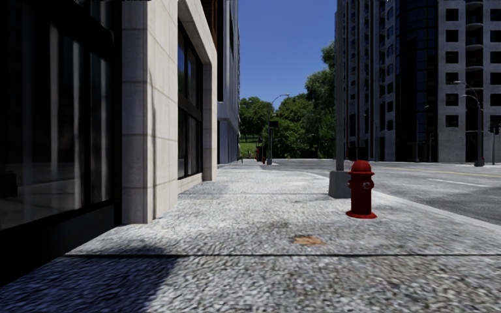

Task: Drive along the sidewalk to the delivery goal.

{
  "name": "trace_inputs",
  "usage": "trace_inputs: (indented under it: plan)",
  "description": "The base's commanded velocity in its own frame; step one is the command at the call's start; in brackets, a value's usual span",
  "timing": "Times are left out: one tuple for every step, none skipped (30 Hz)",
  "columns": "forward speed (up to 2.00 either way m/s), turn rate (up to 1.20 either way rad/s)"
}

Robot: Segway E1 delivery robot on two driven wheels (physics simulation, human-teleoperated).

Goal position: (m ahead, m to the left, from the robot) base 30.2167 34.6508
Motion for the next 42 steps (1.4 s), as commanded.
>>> trace_inputs:
  plan:
    - [2.0, 0.0]
    - [2.0, 0.0]
    - [2.0, 0.0]
    - [2.0, 0.0]
    - [2.0, 0.0]
    - [2.0, 0.0]
    - [2.0, 0.0]
    - [2.0, 0.0]
    - [2.0, 0.0]
    - [2.0, 0.0]
    - [2.0, 0.0]
    - [2.0, 0.0]
    - [2.0, 0.0]
    - [2.0, 0.0]
    - [2.0, 0.0]
    - [2.0, 0.0]
    - [2.0, 0.0]
    - [2.0, 0.0]
    - [2.0, 0.0]
    - [2.0, 0.0]
    - [2.0, 0.0]
    - [2.0, 0.0]
    - [2.0, 0.0]
    - [2.0, 0.0]
    - [2.0, 0.0]
    - [2.0, 0.0]
    - [2.0, 0.0]
    - [2.0, 0.0]
    - [2.0, 0.0]
    - [2.0, 0.0]
    - [2.0, 0.0]
    - [2.0, 0.0]
    - [2.0, 0.0]
    - [2.0, 0.0]
    - [2.0, 0.0]
    - [2.0, 0.0]
    - [2.0, 0.0]
    - [2.0, 0.0]
    - [2.0, 0.0]
    - [2.0, 0.0]
    - [2.0, 0.0]
    - [2.0, 0.0]
